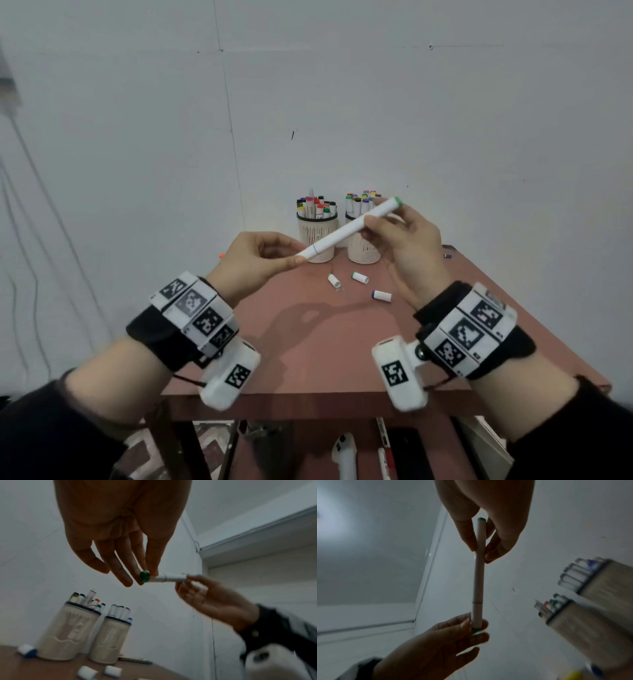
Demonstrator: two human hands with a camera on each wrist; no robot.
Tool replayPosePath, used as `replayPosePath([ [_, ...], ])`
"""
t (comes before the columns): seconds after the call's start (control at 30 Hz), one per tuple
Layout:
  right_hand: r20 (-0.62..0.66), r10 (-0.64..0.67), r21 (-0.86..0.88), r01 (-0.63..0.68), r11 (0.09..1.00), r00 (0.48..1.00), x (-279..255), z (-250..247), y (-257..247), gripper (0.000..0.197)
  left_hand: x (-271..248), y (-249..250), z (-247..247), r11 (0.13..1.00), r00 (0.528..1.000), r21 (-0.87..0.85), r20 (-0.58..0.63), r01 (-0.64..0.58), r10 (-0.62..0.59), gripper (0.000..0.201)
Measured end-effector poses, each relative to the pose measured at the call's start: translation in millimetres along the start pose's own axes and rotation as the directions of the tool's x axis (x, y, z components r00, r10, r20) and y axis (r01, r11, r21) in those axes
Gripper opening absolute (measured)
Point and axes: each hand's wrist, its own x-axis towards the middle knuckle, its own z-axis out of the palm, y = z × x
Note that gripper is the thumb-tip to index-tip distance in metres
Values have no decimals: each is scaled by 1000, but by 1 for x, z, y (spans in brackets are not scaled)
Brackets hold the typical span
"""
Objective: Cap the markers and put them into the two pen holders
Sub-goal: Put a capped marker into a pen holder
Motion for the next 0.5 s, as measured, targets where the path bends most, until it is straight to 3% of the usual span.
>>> replayPosePath([
  [0.2, 53, -249, -376, 251, 892, 967, 66, 12, -11, 26, 61, -29, -26, 931, 999, 364, 24, 37, -49, 14],
  [0.33, 93, -395, -572, 373, 730, 914, 113, 8, -13, 31, 95, -74, -42, 780, 988, 623, 69, 65, -138, 15],
  [0.5, 124, -450, -691, 402, 601, 884, 171, -5, -9, 35, 121, -110, -57, 532, 951, 843, 92, 84, -295, 29],
])
